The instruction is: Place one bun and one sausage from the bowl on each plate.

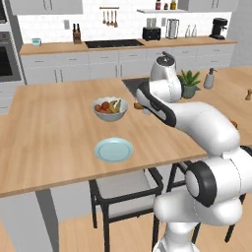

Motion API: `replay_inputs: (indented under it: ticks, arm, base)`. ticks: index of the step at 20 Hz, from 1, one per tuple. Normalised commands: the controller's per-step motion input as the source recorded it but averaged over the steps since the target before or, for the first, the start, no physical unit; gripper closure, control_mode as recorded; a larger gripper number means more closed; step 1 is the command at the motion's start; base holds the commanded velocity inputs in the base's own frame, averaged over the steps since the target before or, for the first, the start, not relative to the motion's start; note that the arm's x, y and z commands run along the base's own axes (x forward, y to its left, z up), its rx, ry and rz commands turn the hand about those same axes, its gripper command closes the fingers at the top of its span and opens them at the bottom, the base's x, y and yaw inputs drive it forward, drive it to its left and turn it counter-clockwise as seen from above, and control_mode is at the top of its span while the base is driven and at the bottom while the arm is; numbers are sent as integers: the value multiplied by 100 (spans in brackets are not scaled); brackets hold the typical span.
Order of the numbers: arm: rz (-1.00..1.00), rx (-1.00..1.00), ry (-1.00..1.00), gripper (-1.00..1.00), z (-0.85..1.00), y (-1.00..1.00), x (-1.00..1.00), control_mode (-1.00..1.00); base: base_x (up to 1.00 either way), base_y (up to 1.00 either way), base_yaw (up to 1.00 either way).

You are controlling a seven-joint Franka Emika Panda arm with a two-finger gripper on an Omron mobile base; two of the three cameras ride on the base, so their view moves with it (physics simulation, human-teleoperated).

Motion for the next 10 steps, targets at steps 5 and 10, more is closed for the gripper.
replay_inputs:
  ticks: [5, 10]
  arm:
    - [0, -10, 12, 100, 4, 86, 19, -100]
    - [0, 2, 38, 100, -79, 36, 48, -100]
  base:
    - [0, 0, 0]
    - [0, 0, 0]
